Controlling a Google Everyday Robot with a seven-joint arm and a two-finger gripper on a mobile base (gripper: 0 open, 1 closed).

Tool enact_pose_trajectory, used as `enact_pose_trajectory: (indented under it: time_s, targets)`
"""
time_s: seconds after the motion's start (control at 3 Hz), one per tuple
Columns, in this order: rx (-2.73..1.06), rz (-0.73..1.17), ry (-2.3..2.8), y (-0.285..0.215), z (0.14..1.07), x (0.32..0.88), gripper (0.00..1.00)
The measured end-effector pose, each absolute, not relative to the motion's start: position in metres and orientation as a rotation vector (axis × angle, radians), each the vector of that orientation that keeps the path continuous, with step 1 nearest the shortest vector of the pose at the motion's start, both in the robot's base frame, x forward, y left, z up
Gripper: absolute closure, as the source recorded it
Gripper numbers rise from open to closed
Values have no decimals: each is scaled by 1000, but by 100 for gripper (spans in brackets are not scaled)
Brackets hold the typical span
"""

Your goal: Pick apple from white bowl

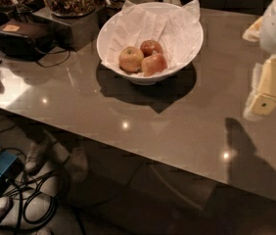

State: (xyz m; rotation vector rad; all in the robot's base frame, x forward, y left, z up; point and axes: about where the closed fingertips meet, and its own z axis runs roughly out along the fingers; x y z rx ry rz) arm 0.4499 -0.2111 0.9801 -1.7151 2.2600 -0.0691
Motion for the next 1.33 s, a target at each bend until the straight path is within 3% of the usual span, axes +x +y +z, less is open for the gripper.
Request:
enact_pose_trajectory:
  time_s: [1.0, 1.33]
  targets:
    - [-1644, 6, 2336, -181, 984, 507, 0]
    - [-1647, 54, 2373, -145, 977, 539, 0]
